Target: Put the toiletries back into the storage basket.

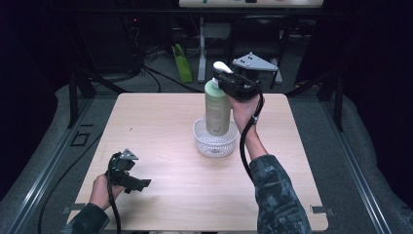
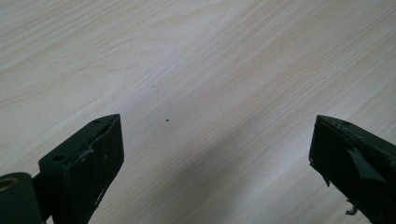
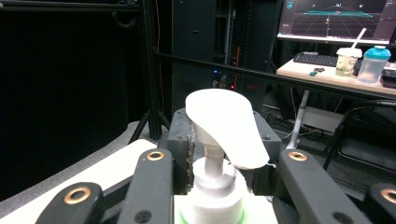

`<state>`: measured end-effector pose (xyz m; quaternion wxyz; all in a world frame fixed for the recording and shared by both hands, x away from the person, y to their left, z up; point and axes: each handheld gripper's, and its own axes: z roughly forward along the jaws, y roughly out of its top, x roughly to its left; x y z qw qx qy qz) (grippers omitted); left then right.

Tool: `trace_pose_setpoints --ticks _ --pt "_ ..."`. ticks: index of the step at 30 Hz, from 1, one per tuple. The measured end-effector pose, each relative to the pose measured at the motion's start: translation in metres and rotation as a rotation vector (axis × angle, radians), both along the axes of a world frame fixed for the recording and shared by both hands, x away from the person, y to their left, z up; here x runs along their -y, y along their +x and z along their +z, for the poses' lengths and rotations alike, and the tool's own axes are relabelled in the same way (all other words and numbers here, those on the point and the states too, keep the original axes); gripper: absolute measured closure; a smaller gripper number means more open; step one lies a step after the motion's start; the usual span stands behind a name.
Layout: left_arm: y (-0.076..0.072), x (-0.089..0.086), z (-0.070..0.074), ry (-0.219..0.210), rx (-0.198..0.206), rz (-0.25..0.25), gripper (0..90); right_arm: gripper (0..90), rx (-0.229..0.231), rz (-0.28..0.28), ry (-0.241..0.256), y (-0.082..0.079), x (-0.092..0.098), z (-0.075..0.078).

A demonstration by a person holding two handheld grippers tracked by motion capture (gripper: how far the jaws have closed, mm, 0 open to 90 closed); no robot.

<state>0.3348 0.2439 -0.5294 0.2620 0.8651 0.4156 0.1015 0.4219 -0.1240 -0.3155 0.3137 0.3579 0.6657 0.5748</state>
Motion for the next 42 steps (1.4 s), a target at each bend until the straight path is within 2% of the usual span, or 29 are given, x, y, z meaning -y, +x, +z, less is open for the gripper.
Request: trace_pose_setpoints --ticks 11,20,42 --pt "0.000 0.000 0.000 0.003 0.001 -0.004 3.1 67.9 -0.015 -0.010 -0.004 0.004 0.003 -0.010" --pt "-0.001 -0.001 0.001 -0.005 0.006 -0.003 3.0 67.9 -0.027 -0.003 -0.011 0.007 -0.001 -0.018" --pt "-0.001 -0.001 0.001 -0.009 0.002 -0.001 2.7 67.8 -0.078 0.001 -0.022 0.012 -0.007 -0.050"
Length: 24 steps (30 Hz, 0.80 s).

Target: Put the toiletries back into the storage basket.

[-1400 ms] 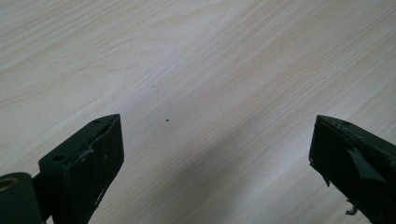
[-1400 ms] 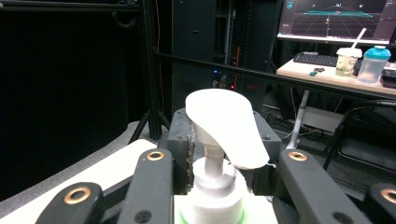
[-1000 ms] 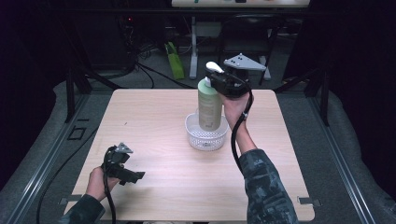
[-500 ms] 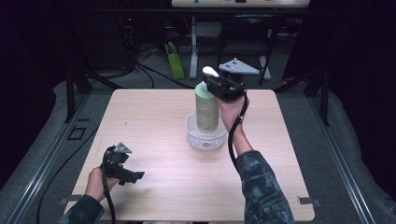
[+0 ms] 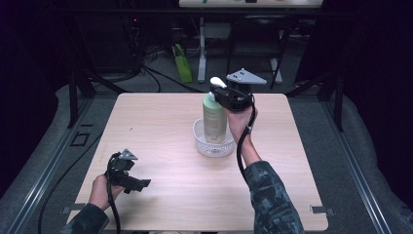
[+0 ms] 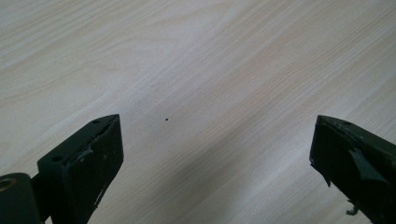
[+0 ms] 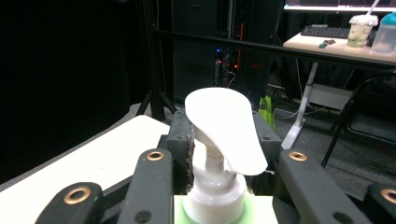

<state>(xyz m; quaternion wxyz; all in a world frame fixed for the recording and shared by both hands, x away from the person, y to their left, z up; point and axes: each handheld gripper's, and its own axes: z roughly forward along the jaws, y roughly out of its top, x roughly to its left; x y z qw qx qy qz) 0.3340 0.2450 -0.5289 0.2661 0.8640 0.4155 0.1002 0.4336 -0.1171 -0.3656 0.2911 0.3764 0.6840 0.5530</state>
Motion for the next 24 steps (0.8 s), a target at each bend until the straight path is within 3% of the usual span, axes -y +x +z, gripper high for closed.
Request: trace_pose_setpoints --ticks 24 --pt "0.000 0.001 -0.001 0.002 -0.007 -0.007 2.7 67.8 -0.053 -0.004 -0.019 0.001 0.005 -0.042"
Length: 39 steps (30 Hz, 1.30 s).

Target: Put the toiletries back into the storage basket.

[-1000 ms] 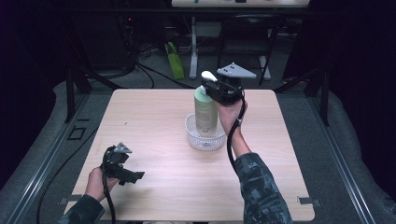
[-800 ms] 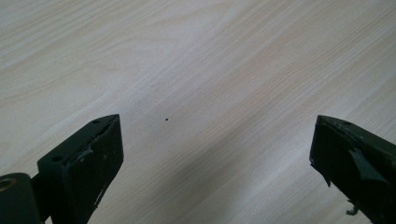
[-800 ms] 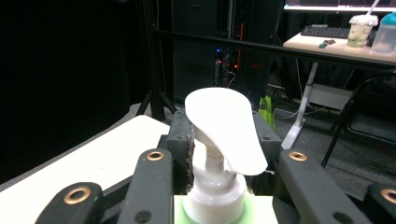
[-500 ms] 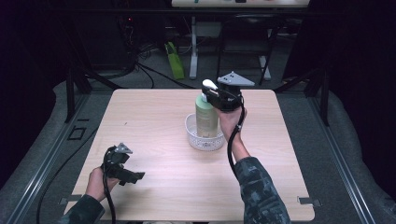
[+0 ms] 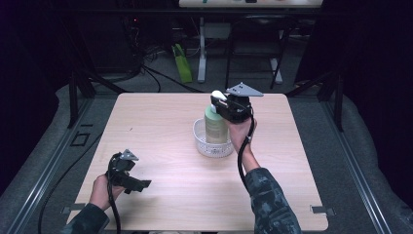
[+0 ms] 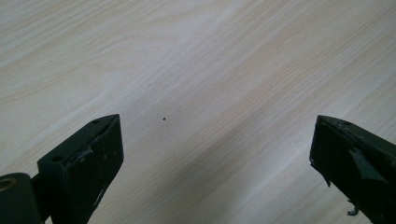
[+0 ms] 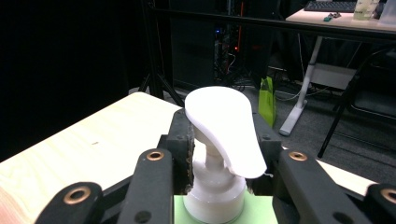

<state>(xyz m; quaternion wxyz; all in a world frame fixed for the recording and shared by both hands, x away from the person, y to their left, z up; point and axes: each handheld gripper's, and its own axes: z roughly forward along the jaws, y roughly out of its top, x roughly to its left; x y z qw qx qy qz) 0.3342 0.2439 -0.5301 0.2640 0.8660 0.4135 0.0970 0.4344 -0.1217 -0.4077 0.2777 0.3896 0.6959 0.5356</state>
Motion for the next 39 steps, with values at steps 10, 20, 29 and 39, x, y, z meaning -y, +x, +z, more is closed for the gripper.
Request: trace_pose_setpoints --ticks 10,20,29,39 --pt "-0.001 0.000 0.000 0.004 0.001 -0.004 2.8 67.9 0.011 0.008 -0.004 -0.005 0.001 -0.003" --pt "-0.001 0.002 0.000 0.012 0.003 -0.004 2.8 67.8 0.029 0.023 -0.028 -0.012 0.006 -0.005" --pt "-0.001 0.001 0.000 0.011 -0.002 -0.009 2.8 67.4 0.027 0.018 -0.033 -0.011 0.006 -0.004" --pt "-0.001 0.002 0.000 0.015 0.003 -0.006 2.7 64.9 0.007 0.015 -0.035 -0.011 0.005 -0.001"
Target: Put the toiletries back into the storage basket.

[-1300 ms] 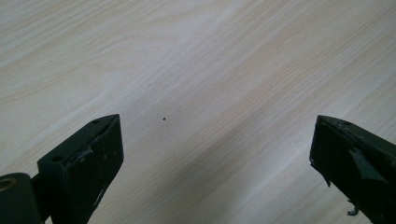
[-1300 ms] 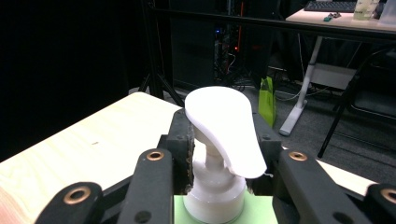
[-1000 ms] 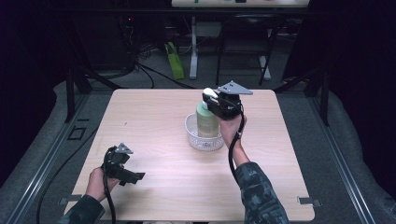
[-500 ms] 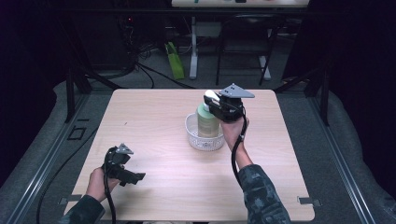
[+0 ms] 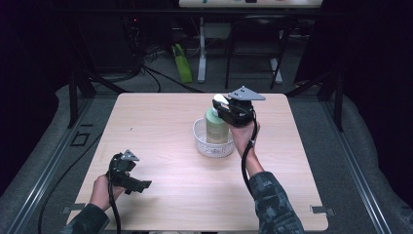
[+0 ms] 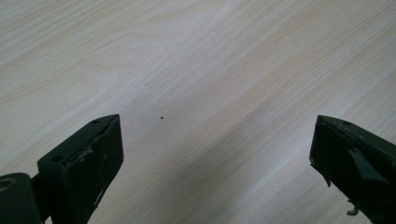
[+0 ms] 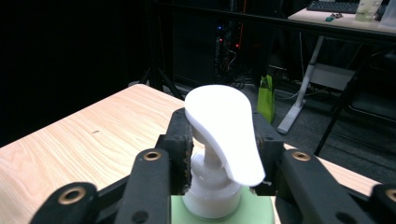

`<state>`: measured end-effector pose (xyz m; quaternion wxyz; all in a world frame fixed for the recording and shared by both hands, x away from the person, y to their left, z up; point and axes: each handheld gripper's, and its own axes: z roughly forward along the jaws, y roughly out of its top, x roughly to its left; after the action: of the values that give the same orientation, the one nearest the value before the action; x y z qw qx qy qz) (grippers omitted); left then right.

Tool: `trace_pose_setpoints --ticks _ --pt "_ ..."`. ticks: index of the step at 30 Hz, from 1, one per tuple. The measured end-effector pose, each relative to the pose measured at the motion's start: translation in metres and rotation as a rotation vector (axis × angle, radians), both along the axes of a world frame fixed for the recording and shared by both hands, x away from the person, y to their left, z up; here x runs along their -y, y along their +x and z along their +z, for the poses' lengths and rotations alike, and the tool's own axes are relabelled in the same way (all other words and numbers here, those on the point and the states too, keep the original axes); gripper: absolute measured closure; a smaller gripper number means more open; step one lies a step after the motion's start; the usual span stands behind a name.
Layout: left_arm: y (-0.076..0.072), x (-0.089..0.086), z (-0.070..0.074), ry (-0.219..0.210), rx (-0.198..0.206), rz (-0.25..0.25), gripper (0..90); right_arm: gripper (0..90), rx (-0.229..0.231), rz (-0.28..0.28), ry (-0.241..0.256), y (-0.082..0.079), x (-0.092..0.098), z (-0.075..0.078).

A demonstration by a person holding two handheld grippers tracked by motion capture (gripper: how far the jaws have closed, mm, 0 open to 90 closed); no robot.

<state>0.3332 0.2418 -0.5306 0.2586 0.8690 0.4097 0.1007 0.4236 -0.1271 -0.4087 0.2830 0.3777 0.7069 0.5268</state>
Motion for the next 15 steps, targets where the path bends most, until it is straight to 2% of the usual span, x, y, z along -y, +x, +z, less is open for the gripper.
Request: trace_pose_setpoints --ticks 3,8,10,11,15 --pt "0.000 0.000 0.000 -0.001 -0.002 -0.005 2.7 60.9 -0.011 0.002 0.000 -0.001 0.002 0.004" --pt "0.000 0.001 0.000 -0.001 -0.005 -0.005 2.6 46.5 -0.042 -0.014 -0.002 -0.004 0.005 0.012" --pt "0.000 0.001 0.000 0.003 -0.002 -0.003 2.6 43.5 -0.064 -0.018 0.001 -0.005 0.008 0.016" --pt "0.000 0.001 0.000 0.002 -0.003 -0.002 2.6 38.4 -0.074 -0.021 -0.007 -0.007 0.009 0.018" --pt "0.000 0.002 0.000 0.003 -0.007 -0.006 2.6 27.5 -0.121 -0.017 -0.030 -0.011 0.013 0.022"
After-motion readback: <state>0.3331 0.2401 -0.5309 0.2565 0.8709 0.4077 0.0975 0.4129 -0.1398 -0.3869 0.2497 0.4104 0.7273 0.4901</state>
